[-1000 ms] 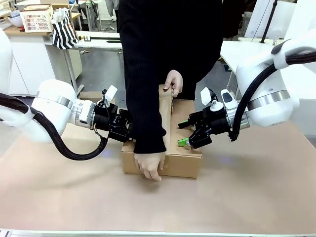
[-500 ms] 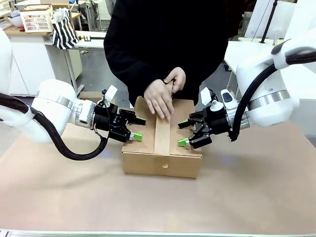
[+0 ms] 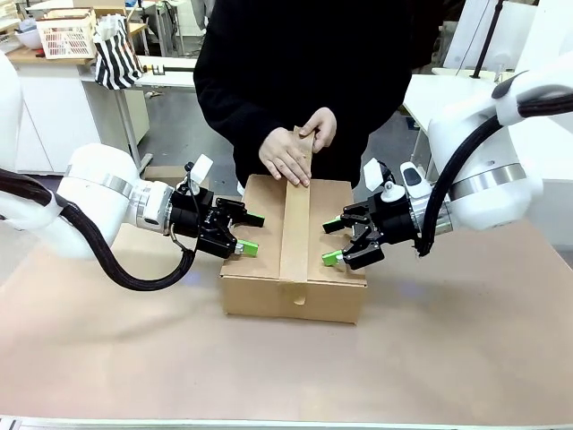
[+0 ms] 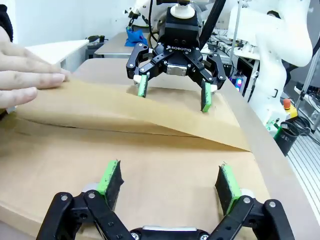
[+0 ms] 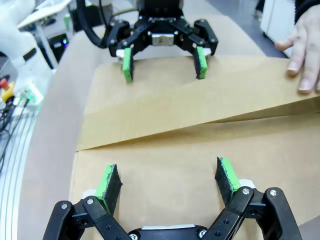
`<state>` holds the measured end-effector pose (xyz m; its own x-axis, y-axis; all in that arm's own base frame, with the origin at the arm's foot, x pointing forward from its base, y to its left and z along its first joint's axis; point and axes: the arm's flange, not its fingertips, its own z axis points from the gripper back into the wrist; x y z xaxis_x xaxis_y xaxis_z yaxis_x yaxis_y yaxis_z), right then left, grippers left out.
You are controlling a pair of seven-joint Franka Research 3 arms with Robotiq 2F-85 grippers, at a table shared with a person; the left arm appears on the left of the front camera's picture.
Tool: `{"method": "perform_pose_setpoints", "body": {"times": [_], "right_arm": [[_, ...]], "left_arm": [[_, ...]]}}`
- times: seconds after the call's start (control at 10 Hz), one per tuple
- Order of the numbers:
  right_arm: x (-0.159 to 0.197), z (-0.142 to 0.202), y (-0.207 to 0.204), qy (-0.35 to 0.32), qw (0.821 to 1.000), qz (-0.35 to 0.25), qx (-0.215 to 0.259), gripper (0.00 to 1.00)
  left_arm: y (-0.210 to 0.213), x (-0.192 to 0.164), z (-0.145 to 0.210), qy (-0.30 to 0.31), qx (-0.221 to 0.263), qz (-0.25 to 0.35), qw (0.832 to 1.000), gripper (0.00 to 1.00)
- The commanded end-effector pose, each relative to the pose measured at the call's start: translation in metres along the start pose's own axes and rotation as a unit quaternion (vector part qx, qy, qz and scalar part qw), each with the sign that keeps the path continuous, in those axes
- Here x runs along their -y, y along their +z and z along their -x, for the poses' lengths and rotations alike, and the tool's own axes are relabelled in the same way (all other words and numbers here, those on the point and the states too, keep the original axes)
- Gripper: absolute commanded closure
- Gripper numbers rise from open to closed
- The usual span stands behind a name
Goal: Pack the gift set into the box.
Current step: Press and hold the closed box until the human finishes sealing it.
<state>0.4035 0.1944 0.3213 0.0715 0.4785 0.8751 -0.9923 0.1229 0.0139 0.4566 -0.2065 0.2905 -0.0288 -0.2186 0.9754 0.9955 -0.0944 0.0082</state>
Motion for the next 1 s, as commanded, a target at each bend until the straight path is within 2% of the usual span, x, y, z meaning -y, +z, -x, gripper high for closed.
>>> {"method": "perform_pose_setpoints", "body": {"times": [0.0,0.9], "right_arm": [[0.0002,0.0020,-0.0004,0.006,1.000,0.010,0.002,0.00],[0.0002,0.0020,-0.0004,0.006,1.000,0.010,0.002,0.00]], "left_arm": [[0.0006,0.0001,-0.0002,-0.004,-0.002,-0.002,1.000,0.00],[0.0006,0.0001,-0.0002,-0.004,-0.002,-0.002,1.000,0.00]]}}
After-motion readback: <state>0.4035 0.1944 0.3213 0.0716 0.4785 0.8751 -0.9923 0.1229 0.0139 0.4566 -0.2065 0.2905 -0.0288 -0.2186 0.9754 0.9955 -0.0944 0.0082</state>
